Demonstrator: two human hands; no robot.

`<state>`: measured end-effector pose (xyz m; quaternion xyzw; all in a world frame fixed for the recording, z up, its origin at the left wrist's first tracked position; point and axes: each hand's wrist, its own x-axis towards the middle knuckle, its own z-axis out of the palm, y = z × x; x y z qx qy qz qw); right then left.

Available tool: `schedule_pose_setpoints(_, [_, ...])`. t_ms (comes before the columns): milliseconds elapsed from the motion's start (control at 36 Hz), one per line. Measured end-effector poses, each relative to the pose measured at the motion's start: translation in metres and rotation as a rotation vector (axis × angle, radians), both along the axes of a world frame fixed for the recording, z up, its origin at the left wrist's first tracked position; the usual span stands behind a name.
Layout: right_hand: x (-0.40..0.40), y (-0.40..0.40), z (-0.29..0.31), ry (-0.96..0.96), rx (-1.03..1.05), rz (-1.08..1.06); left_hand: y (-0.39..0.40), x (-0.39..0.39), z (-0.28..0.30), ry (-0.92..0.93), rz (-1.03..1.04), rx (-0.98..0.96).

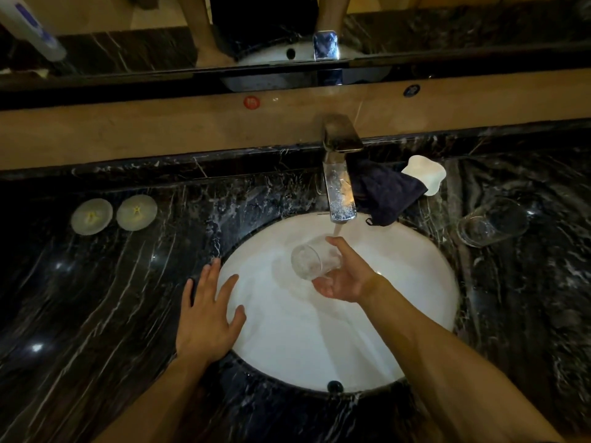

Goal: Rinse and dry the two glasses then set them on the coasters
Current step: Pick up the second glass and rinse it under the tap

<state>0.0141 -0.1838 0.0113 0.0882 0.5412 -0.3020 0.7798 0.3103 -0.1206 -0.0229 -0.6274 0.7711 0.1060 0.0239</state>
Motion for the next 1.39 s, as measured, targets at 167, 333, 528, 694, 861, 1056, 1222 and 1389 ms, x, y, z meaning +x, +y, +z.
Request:
schedule_pose_setpoints(167, [0.008, 0.003, -0.005, -0.086, 0.102, -0.047, 0.0, 0.0, 0.001, -0.002, -0.007, -0.004])
schedule_pose_setpoints(333, [0.002, 0.011, 0.009, 0.1, -0.05, 0.031, 0.001, -0.003, 0.006, 0.01, 0.006, 0.003])
schedule_pose_setpoints(528, [-0.007, 0.023, 0.017, 1.098, -0.682, 0.597, -0.049, -0.044, 0.055, 0.167, -0.01, -0.162])
schedule_pose_setpoints(694, [-0.02, 0.026, 0.032, 1.284, -0.748, 0.62, -0.125, -0.125, 0.142, 0.451, -0.313, -0.456])
schedule_pose_setpoints(861, [-0.017, 0.012, 0.043, 1.295, -0.741, 0.596, -0.158, -0.17, 0.187, 0.471, -0.4, -0.483])
schedule_pose_setpoints(1056, [-0.005, -0.011, 0.041, 1.253, -0.736, 0.485, -0.163, -0.16, 0.181, 0.334, -0.5, -0.441])
schedule_pose_setpoints(1222, [-0.016, -0.011, 0.039, 1.267, -0.688, 0.55, -0.166, -0.16, 0.18, 0.327, -0.515, -0.443])
schedule_pose_setpoints(1389, [-0.014, -0.007, 0.037, 1.324, -0.707, 0.683, -0.169, -0.163, 0.178, 0.331, -0.513, -0.458])
